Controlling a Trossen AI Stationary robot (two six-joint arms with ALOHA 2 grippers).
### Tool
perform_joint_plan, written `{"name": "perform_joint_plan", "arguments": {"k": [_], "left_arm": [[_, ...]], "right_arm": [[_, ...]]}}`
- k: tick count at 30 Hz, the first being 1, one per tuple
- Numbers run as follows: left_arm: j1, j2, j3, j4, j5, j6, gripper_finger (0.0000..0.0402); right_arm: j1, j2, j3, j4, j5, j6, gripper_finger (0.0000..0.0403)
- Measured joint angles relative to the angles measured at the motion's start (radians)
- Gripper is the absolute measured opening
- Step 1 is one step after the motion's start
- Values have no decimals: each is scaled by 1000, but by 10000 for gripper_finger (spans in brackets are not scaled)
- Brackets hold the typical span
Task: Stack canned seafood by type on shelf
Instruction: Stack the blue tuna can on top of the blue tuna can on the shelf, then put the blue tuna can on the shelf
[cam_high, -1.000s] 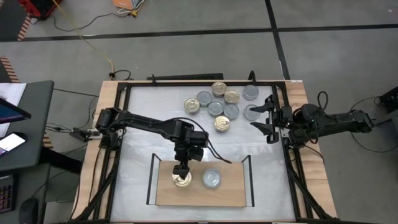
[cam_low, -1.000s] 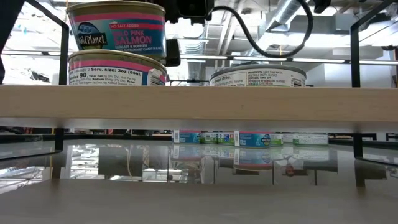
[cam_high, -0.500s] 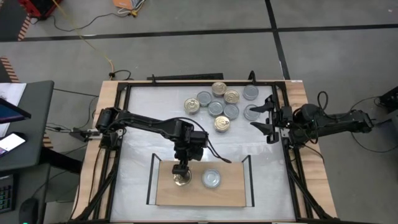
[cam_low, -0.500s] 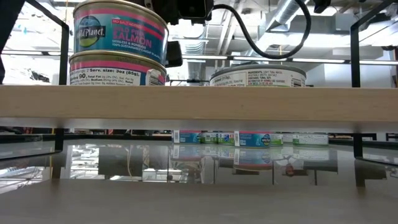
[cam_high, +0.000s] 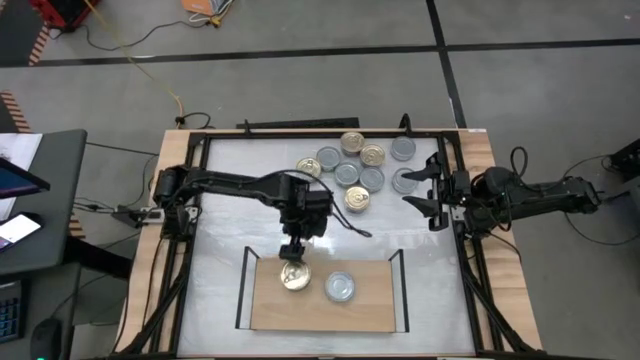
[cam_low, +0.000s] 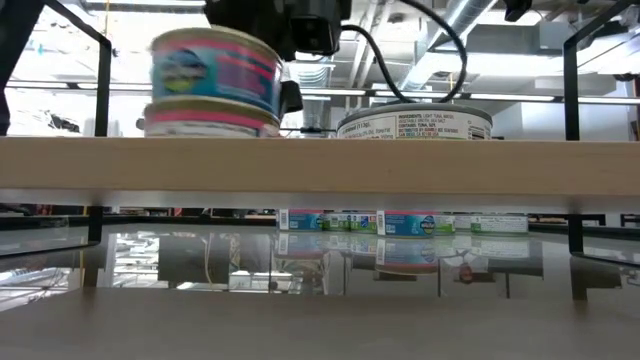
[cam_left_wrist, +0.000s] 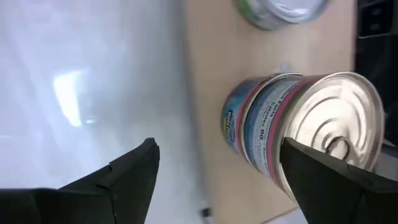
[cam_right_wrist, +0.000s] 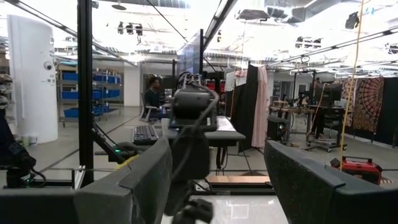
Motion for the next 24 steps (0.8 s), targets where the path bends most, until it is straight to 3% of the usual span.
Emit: {"name": "perform_joint_plan", "arguments": {"k": [4, 9, 11, 15, 19, 24], "left_arm": [[57, -12, 0, 39, -56, 38, 320], [98, -12, -3, 70, 170, -19, 320], [90, -13, -21, 53, 191, -40, 320], [60, -11, -66, 23, 183, -32, 320], [41, -13, -61, 28, 77, 1, 320], [46, -59, -53, 78, 46, -8, 320]], "right_arm": [[0, 0, 0, -1, 0, 0, 282], [0, 0, 0, -6, 0, -3, 282], [0, 0, 0, -9, 0, -9, 282], [0, 0, 0, -13, 0, -14, 282], [0, 0, 0, -7, 0, -10, 282], [0, 0, 0, 1, 0, 1, 282]]}}
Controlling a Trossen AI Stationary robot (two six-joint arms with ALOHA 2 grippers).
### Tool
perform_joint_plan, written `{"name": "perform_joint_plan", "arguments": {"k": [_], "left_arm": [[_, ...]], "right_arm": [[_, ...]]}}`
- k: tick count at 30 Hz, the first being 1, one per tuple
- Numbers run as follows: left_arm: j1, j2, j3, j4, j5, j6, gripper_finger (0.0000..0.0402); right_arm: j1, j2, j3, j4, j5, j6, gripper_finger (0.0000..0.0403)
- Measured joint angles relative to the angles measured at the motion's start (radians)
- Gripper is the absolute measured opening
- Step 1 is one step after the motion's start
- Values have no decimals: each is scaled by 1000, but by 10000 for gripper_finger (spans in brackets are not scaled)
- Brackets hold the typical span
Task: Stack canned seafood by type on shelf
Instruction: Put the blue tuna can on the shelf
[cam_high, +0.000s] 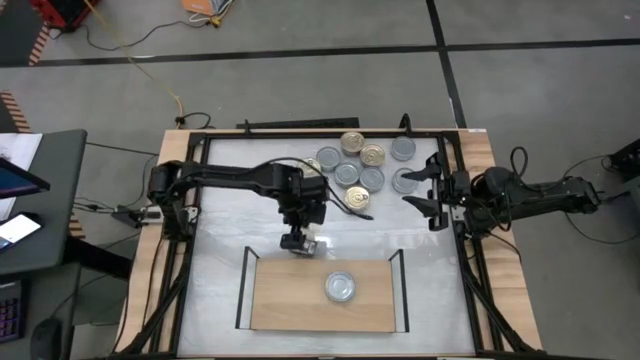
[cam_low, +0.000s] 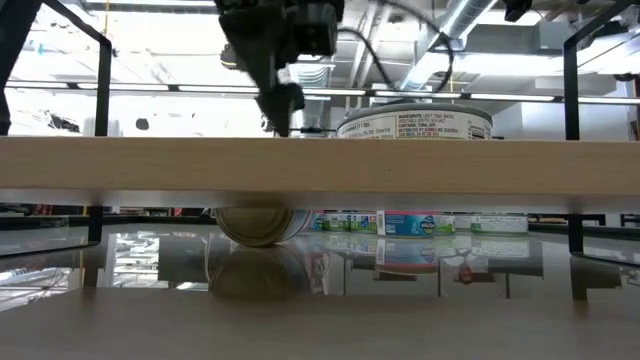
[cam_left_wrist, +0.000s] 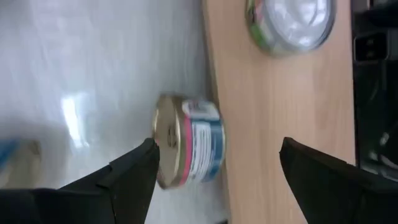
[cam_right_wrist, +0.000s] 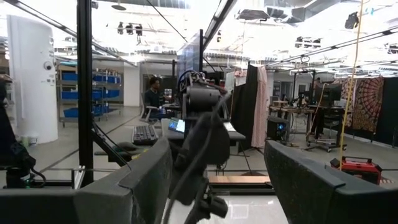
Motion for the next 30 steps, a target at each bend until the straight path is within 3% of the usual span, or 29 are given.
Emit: {"name": "perform_joint_plan", "arguments": {"k": [5, 11, 16, 18, 26, 30], "left_arm": [[-1, -36, 0, 1, -67, -2, 320], [0, -56, 0, 19, -247, 0, 320], [-14, -56, 0, 19, -265, -27, 320], [-39, -56, 0, 22, -279, -35, 320], [-217, -56, -9, 91, -542, -12, 320], [-260, -56, -63, 167, -608, -50, 320]], "right_arm": [[0, 0, 0, -1, 0, -6, 282], [0, 1, 0, -2, 0, -8, 282], [0, 1, 0, -2, 0, -8, 282], [0, 1, 0, -2, 0, -8, 282], [0, 1, 0, -2, 0, -14, 282], [0, 1, 0, -3, 0, -22, 282]]}}
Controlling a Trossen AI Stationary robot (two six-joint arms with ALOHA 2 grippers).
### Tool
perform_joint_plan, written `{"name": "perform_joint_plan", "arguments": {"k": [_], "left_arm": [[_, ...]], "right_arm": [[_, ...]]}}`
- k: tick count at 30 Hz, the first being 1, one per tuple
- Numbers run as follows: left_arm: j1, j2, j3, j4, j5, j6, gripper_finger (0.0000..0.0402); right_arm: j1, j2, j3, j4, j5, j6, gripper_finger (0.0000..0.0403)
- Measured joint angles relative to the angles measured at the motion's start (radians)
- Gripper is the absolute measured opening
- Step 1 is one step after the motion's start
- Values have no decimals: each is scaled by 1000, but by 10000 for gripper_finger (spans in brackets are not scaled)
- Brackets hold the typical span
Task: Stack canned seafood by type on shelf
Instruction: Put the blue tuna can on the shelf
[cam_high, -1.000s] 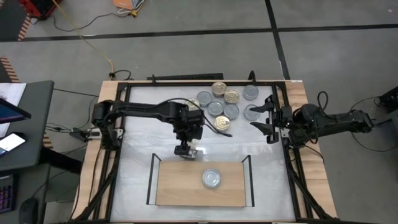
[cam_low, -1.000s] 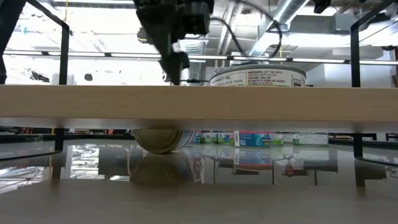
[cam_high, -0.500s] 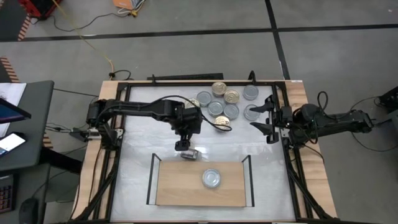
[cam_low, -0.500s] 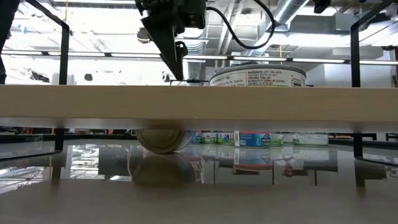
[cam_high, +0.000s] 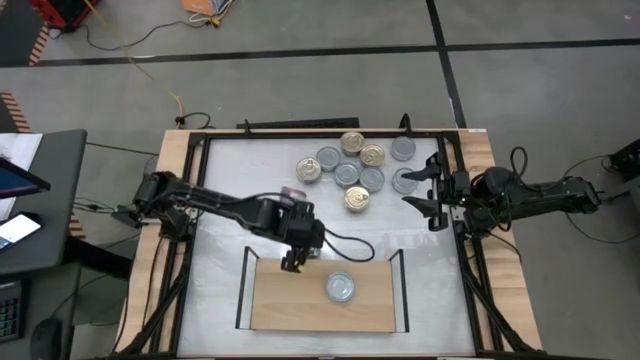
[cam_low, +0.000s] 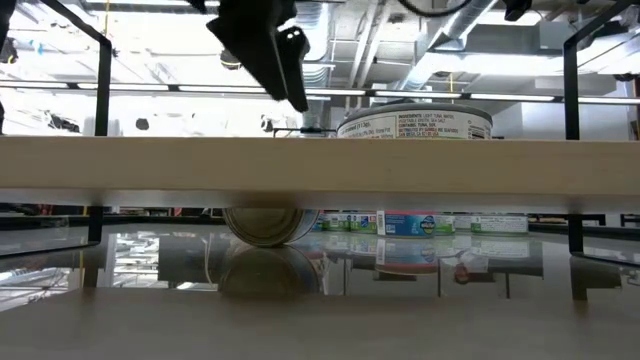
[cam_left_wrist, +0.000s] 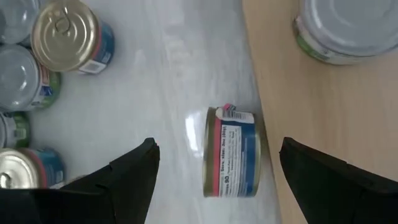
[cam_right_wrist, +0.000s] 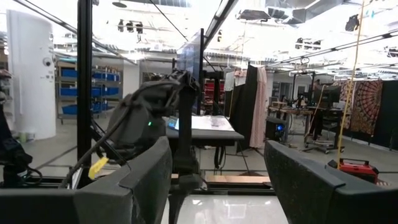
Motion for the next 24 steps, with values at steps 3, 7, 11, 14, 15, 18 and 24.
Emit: {"name": "perform_joint_plan", "arguments": {"k": [3, 7, 11, 14, 15, 18, 24], "left_arm": [[1, 0, -52, 51, -1, -31, 320], [15, 1, -87, 87, 0, -54, 320], [18, 0, -122, 145, 38, -63, 320], [15, 1, -156, 197, 27, -47, 320], [14, 1, -164, 209, 22, -42, 320], [14, 1, -185, 247, 26, -24, 320], [11, 1, -241, 253, 52, 4, 320]], "right_arm": [[0, 0, 0, 0, 0, 0, 282], [0, 0, 0, 1, 0, 3, 282], [0, 0, 0, 9, 0, 3, 282], [0, 0, 0, 8, 0, 3, 282], [0, 0, 0, 8, 0, 3, 282], [0, 0, 0, 8, 0, 3, 282], [0, 0, 0, 7, 0, 3, 282]]}}
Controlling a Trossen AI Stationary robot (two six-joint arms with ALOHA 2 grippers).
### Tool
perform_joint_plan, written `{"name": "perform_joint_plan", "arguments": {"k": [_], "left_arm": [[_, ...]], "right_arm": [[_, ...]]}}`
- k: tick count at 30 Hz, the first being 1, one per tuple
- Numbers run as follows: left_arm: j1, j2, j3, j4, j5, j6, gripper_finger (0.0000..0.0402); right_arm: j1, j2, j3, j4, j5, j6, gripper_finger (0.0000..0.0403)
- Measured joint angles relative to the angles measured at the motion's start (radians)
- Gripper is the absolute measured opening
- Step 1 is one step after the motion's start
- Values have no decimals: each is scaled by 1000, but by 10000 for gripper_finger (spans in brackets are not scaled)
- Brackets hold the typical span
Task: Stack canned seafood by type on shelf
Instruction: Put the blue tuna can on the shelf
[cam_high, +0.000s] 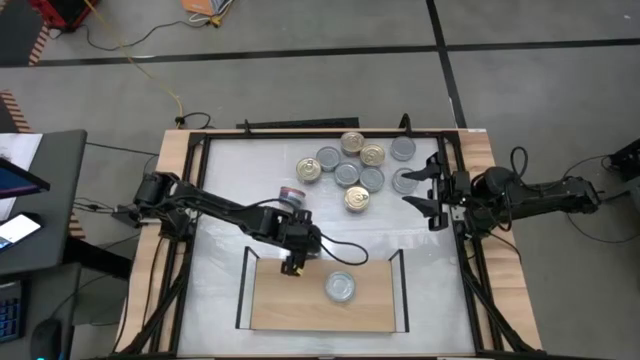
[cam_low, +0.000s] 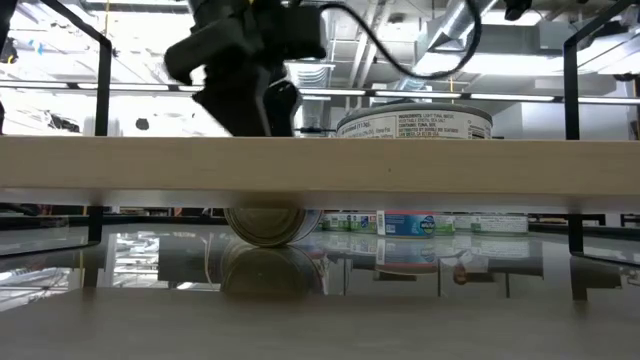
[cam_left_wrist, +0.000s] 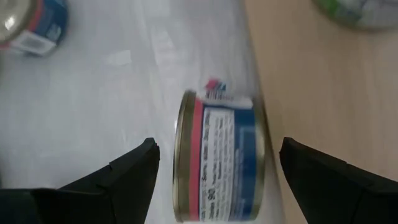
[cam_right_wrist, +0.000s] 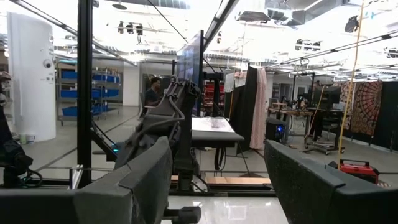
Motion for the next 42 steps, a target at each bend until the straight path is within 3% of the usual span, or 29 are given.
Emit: {"name": "perform_joint_plan", "arguments": {"k": [7, 15, 25, 31, 36, 39, 42], "left_arm": [[2, 0, -39, 2, 22, -5, 305], [2, 0, -39, 34, -6, 0, 190], [-12, -65, 21, -31, -167, 89, 190], [-90, -158, 42, -36, -55, 139, 190], [-202, -165, 42, -64, -57, 152, 190], [-269, -130, 42, -62, -113, 177, 190], [-334, -85, 42, -67, -262, 210, 190]], "right_arm": [[0, 0, 0, 0, 0, 0, 282], [0, 0, 0, 0, 0, 0, 282], [0, 0, 0, -8, 0, 0, 282], [0, 0, 0, -10, 0, 0, 282], [0, 0, 0, -11, 0, 0, 282], [0, 0, 0, -9, 0, 0, 282], [0, 0, 0, -4, 0, 7, 282]]}}
